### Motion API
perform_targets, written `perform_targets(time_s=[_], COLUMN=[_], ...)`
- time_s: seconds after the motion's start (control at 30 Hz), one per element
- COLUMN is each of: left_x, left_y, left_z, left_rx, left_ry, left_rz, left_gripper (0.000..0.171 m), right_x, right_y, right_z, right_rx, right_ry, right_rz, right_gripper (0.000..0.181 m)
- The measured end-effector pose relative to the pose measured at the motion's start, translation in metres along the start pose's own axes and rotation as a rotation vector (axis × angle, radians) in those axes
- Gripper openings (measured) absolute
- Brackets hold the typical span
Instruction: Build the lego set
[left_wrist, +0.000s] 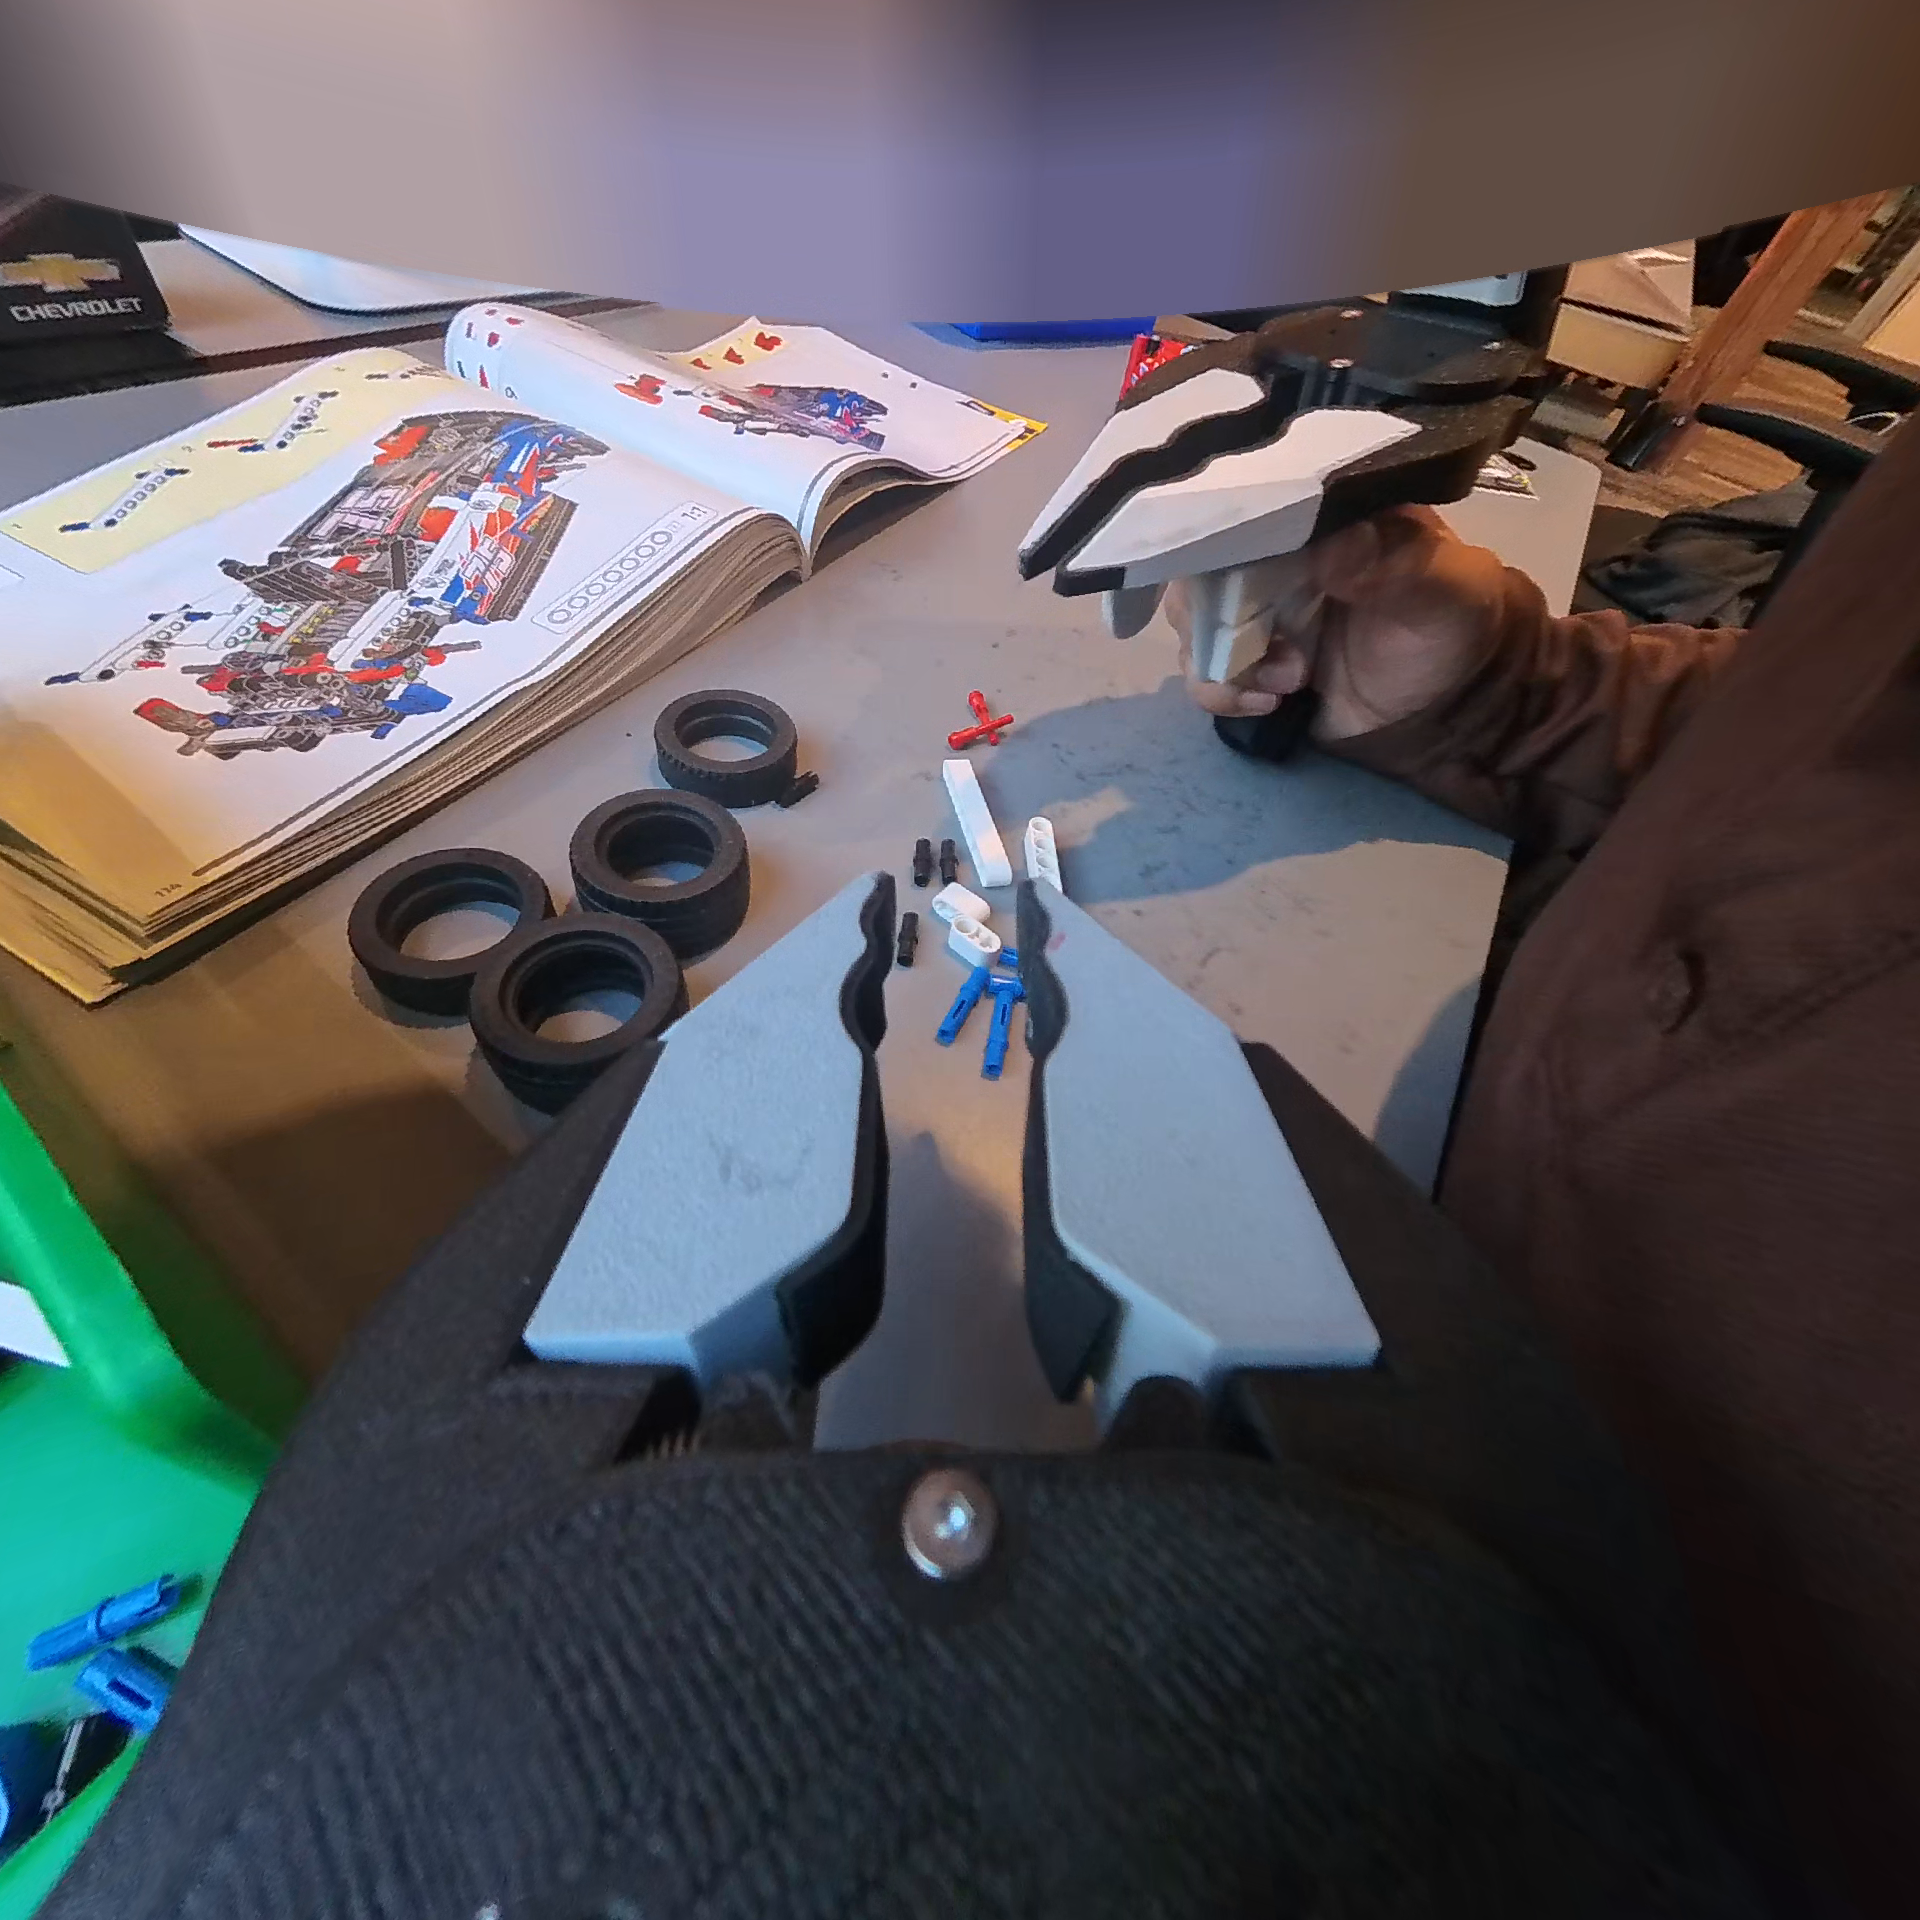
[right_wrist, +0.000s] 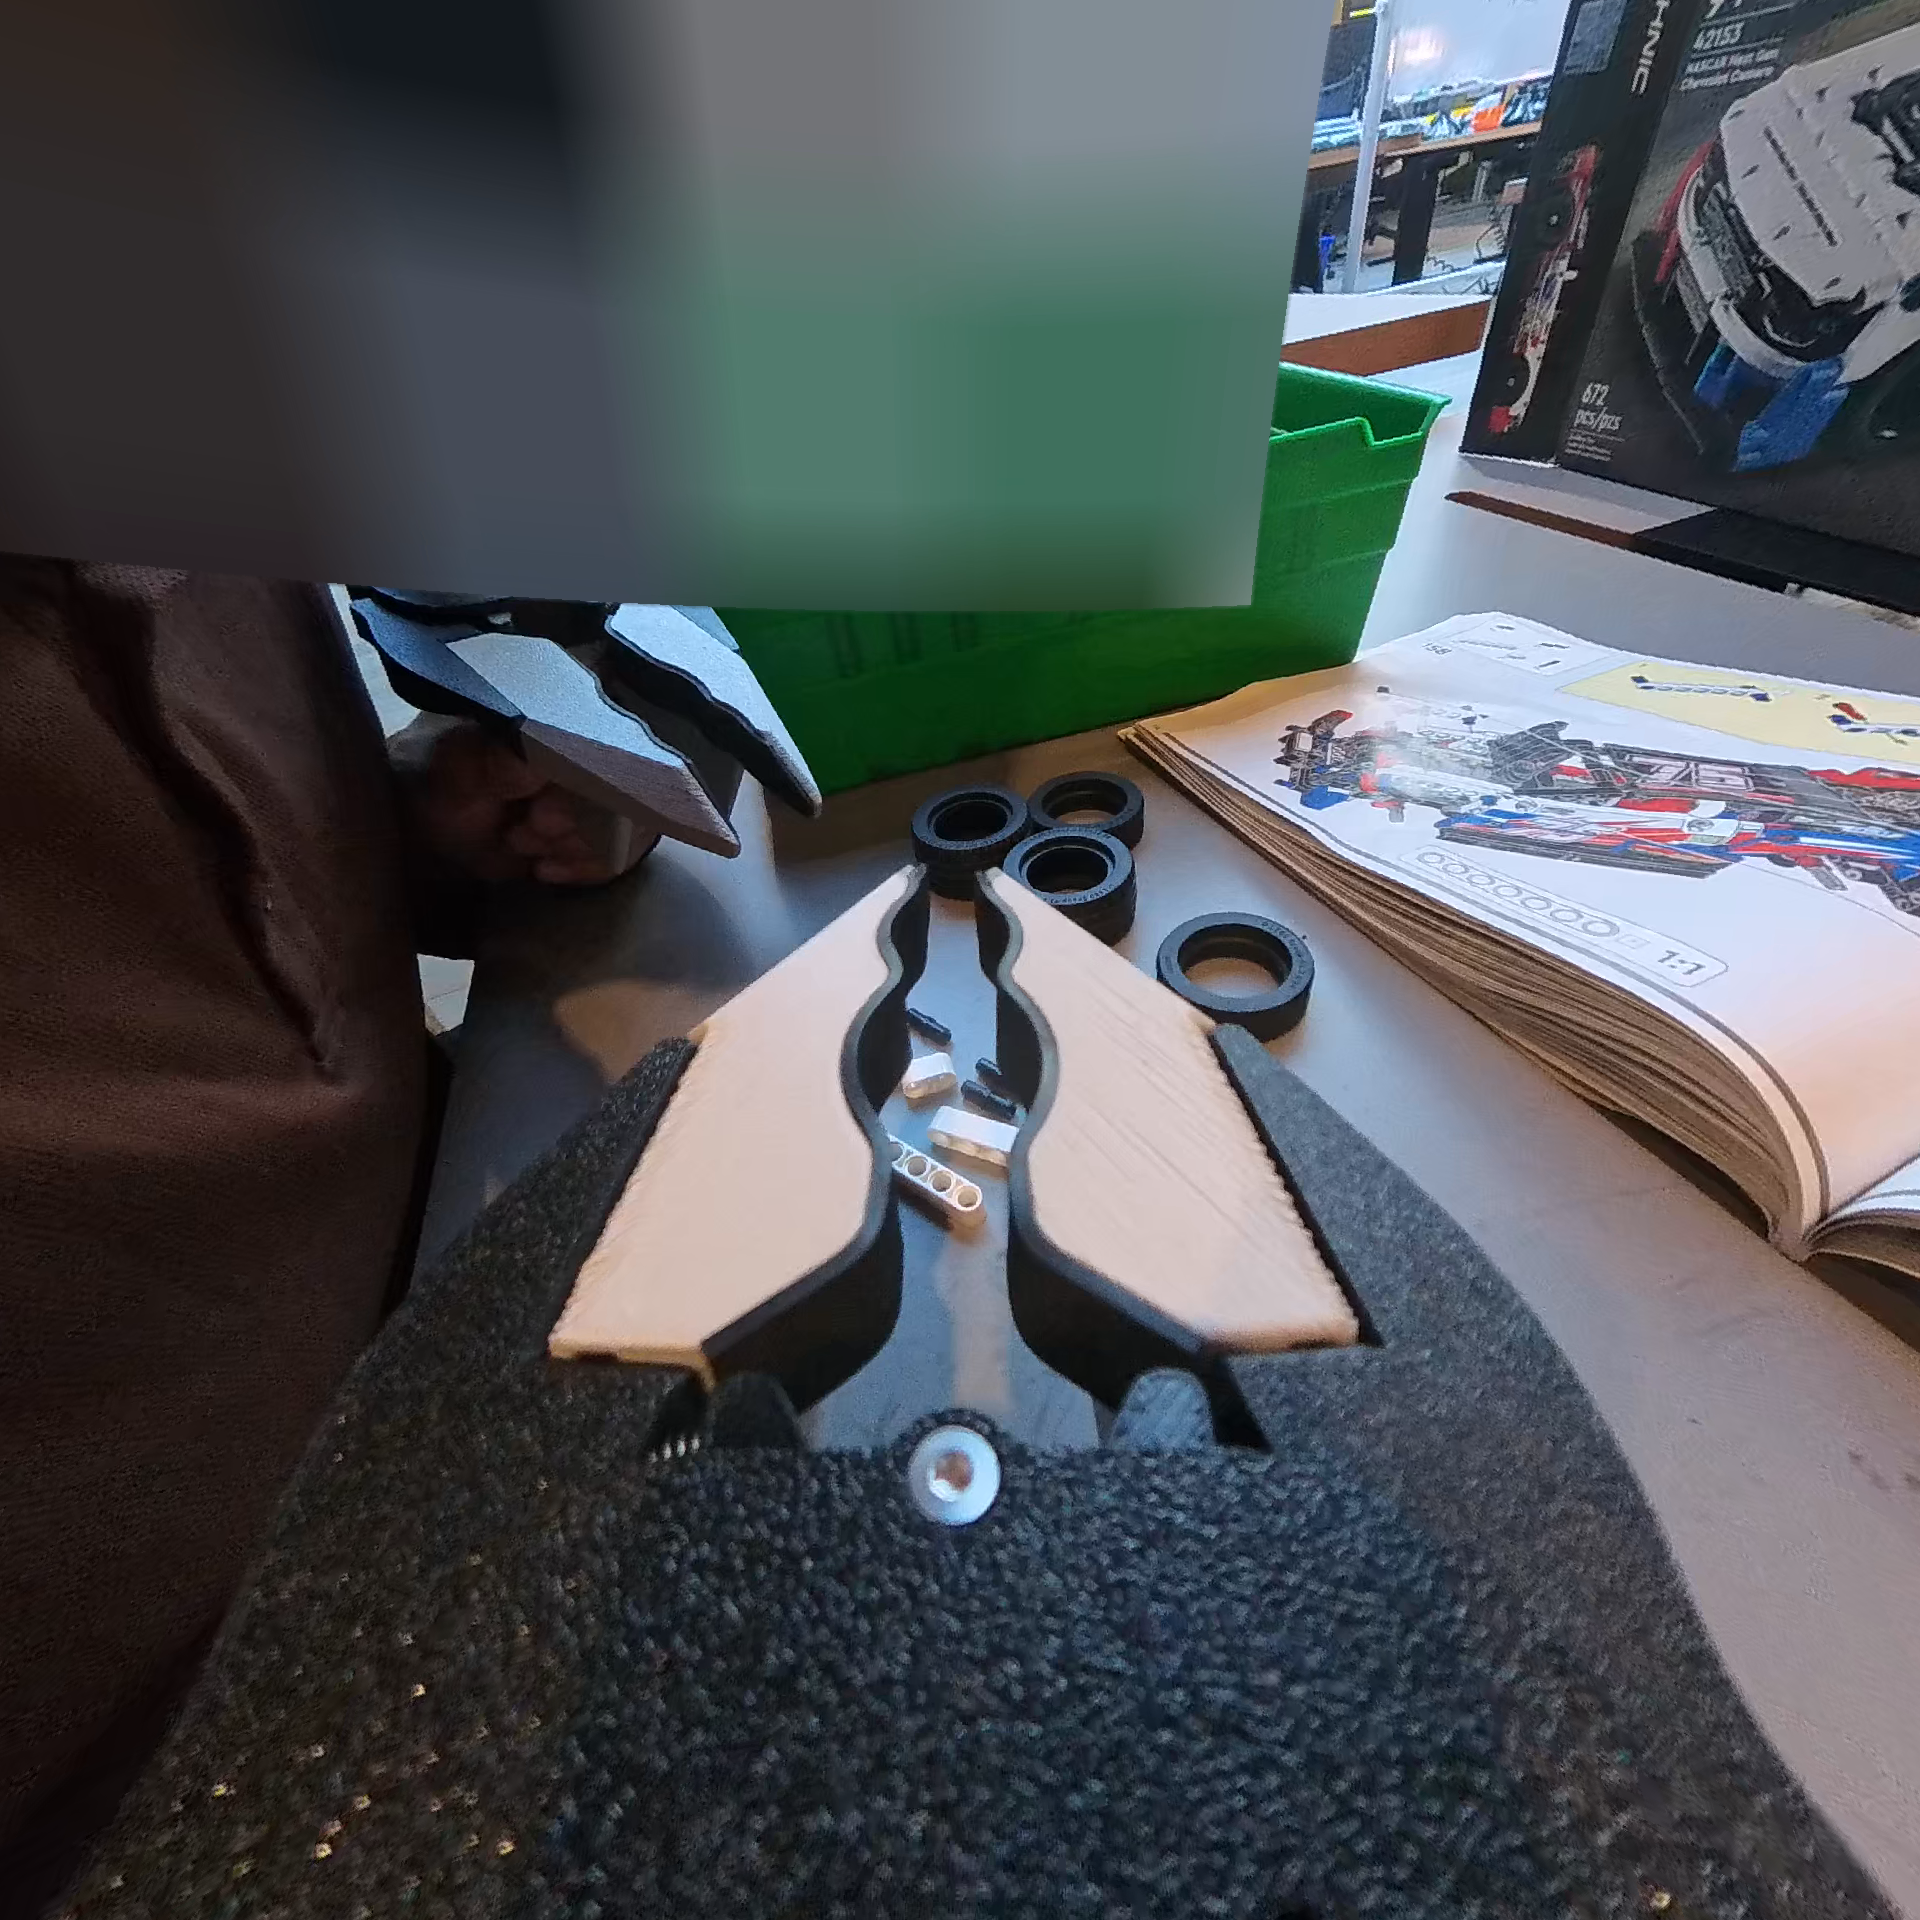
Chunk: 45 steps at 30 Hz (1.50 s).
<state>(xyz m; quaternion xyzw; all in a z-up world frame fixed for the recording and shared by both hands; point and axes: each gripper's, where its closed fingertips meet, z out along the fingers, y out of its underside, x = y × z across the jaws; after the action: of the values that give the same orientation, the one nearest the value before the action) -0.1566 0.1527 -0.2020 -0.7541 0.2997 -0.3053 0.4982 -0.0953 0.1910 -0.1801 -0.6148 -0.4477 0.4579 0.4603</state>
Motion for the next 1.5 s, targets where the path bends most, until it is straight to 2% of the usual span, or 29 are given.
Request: perform_targets(time_s=[1.13, 1.37, 1.5], left_x=[-0.002, -0.002, 0.001], left_y=[0.001, 0.0, 0.001], left_z=[0.0, 0.0, -0.001], left_rx=[-0.006, 0.002, -0.002], left_ry=[0.009, -0.008, -0.023], left_rz=[-0.025, -0.007, 0.03], left_gripper=[0.021, 0.022, 0.024], right_x=[-0.001, -0.001, 0.007], right_y=[-0.003, 0.0, 0.015], right_z=[0.002, 0.004, -0.002], right_rx=[0.019, -0.007, -0.104], right_ry=[-0.001, 0.04, 0.103], right_rz=[-0.014, -0.05, 0.007], right_gripper=[0.008, 0.008, 0.008])
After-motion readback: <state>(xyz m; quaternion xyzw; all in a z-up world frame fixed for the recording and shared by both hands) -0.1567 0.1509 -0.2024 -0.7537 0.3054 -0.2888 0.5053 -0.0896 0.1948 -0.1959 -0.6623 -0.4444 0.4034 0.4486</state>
